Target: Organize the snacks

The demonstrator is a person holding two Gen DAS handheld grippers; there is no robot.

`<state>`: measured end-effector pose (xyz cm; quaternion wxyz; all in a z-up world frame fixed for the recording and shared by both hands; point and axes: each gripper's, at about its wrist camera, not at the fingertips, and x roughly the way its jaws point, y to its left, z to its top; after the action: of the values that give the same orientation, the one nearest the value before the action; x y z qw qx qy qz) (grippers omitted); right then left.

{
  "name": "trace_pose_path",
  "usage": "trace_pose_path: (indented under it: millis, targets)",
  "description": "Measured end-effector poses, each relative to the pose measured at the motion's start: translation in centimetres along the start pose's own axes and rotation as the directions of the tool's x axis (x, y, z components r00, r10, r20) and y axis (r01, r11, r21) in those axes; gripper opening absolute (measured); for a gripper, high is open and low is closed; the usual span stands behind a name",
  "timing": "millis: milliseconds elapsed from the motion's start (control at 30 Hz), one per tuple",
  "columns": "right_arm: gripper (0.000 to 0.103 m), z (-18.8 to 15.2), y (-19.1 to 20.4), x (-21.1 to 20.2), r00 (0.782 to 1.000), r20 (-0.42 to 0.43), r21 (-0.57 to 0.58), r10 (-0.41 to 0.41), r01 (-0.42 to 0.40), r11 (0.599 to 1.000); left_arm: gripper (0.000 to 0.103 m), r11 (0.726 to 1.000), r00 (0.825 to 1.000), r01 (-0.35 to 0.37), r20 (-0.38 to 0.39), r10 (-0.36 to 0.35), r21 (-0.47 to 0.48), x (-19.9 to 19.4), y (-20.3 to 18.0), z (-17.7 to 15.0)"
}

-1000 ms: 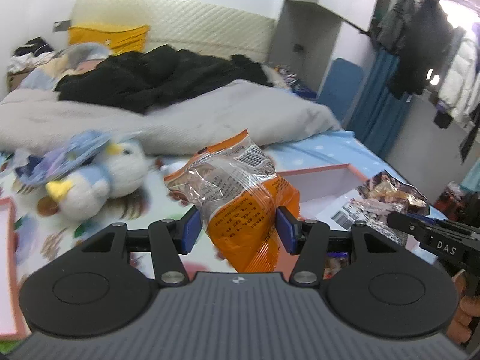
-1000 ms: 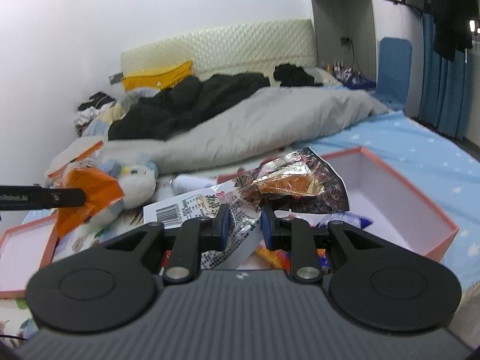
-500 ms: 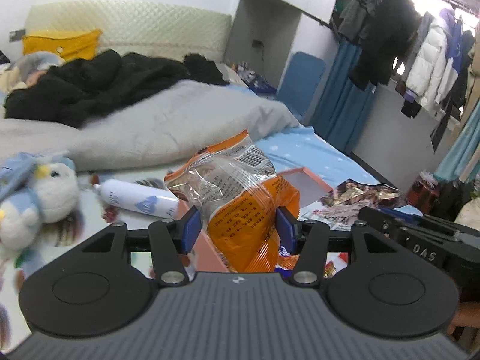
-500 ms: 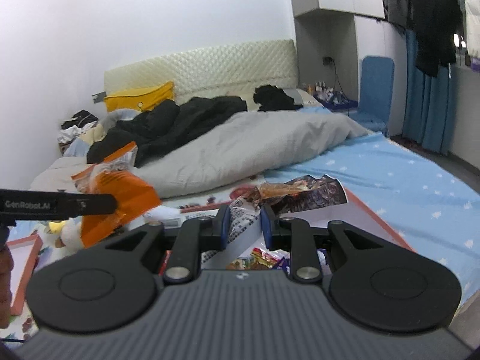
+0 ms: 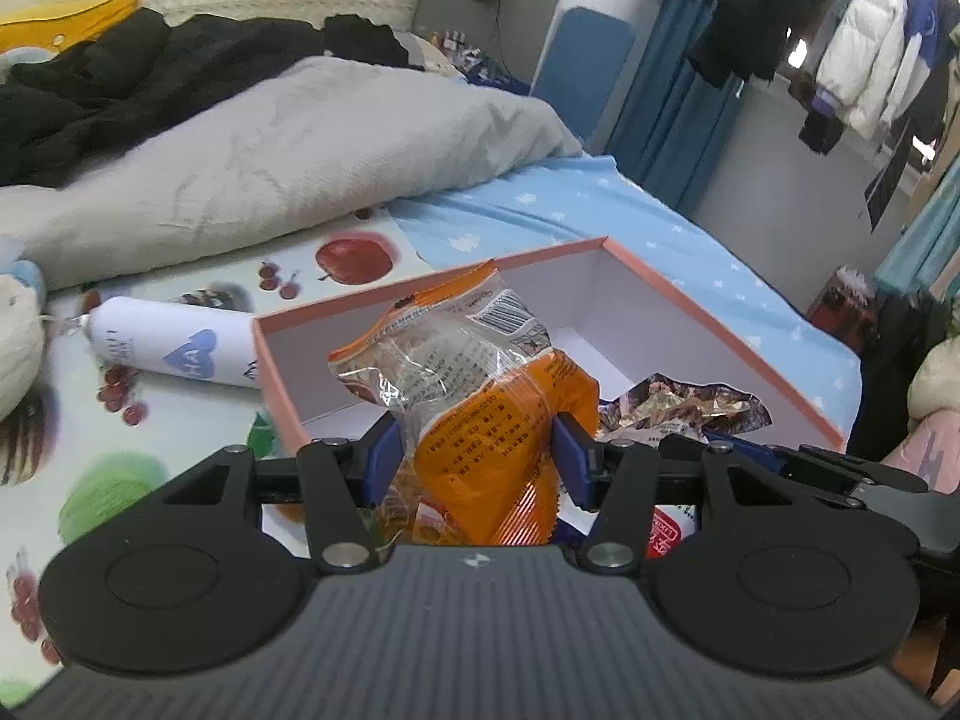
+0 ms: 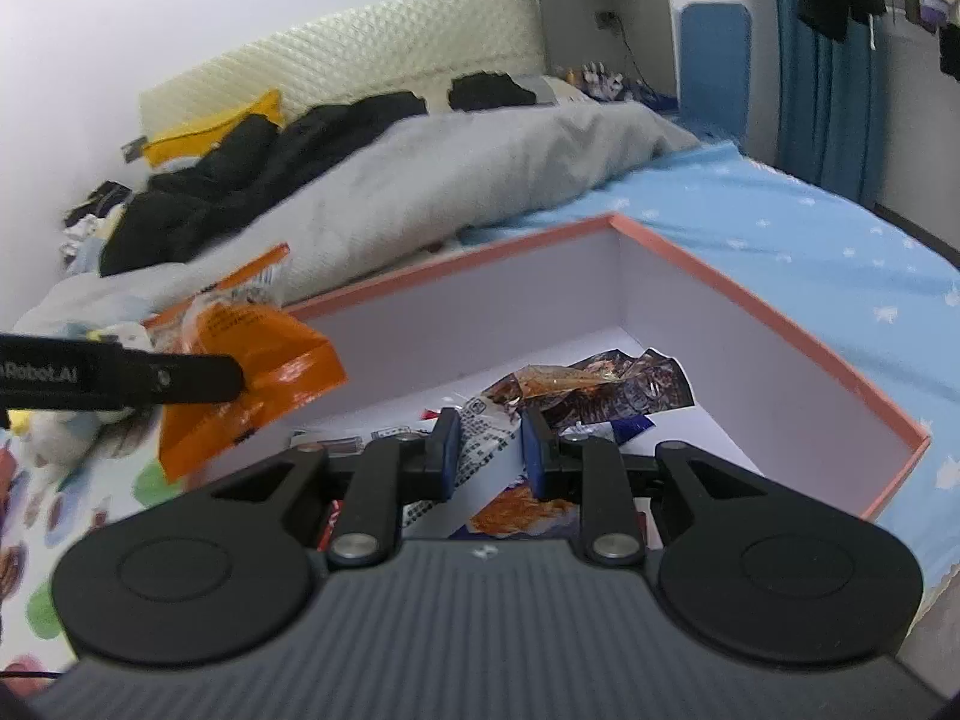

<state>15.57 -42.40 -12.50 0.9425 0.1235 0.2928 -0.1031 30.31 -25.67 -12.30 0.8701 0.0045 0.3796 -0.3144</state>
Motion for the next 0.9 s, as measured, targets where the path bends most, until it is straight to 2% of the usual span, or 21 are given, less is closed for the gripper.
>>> trace_pose_path:
  millis: [233,267,300,333,367,633,900]
  targets:
    - [0.028,-1.1,-0.6,2.2,0.998,-0.060,0.047,-0.006,0.009,0.999,0.060,1.000,0.999,0.002,-0.039,-0.003,-0.015,2.7,1.0,-0.3]
    - [0.030,-1.0,-0.7,2.5,0.998,-0.065,0.058,-0.006,0.010,0.998,0.065,1.000,0.999,0.005,-0.038,-0.005,-0.022,2.7,1.2,-0.3]
    - [0.042,-1.1,-0.7,2.5,0.998,-0.066,0.067,-0.006,0.011,0.998,0.078,1.000,0.999,0.007,-0.038,-0.009,-0.029,2.3,1.5,-0.4]
    - [0.054,-1.1,-0.6,2.3,0.998,-0.065,0.072,-0.004,0.009,0.997,0.082,0.999,0.999,0.001,-0.037,-0.003,-0.042,2.2,1.7,-0.4]
    - [0.056,-1.1,-0.5,2.1,0.998,-0.056,0.070,-0.004,0.008,0.997,0.083,0.999,1.000,-0.003,-0.029,0.002,-0.049,1.6,1.9,-0.5]
    - [0.056,1.0,1.3,-2.2,0.999,0.016,0.020,0.031,-0.031,0.999,0.083,0.999,0.998,-0.028,0.052,0.029,-0.024,-5.0,0.8,0.7]
    - [0.056,2.9,3.3,-8.5,0.993,0.108,0.003,0.047,-0.048,0.999,0.083,0.999,0.985,-0.046,0.167,0.050,-0.028,-13.9,0.0,1.5]
